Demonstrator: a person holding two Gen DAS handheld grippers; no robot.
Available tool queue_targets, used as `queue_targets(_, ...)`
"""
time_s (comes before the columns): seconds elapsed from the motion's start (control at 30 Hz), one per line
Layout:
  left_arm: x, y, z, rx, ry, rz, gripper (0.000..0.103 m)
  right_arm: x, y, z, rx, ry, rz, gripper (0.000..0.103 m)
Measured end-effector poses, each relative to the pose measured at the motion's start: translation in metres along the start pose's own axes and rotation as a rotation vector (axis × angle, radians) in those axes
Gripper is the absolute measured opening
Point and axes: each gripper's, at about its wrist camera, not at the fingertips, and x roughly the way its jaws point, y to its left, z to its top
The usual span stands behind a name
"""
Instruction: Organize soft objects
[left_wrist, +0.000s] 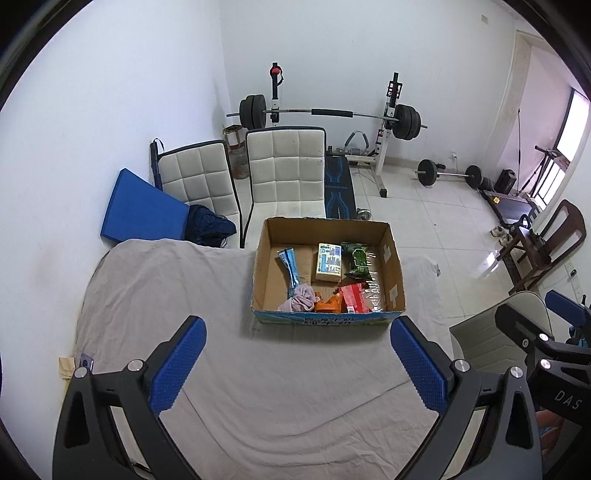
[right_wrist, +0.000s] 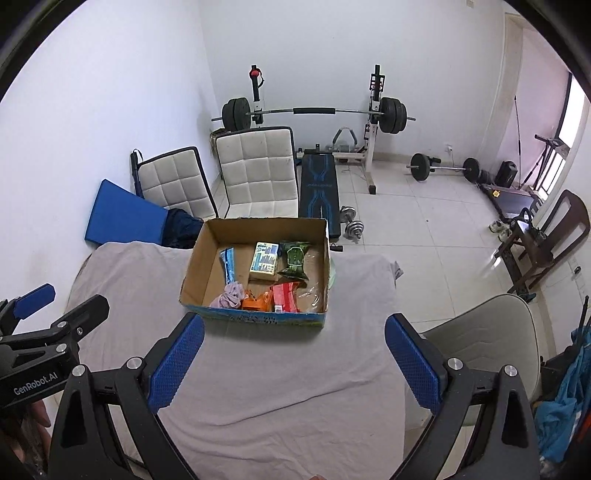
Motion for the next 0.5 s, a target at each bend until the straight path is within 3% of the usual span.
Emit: queue_targets(0.5,-0.0066,-0.0034,0.0021,0.005,-0.016,0.006,0.102,-0.001,-0.0066,0.0058,0.015,-0.018,-0.016,0.1)
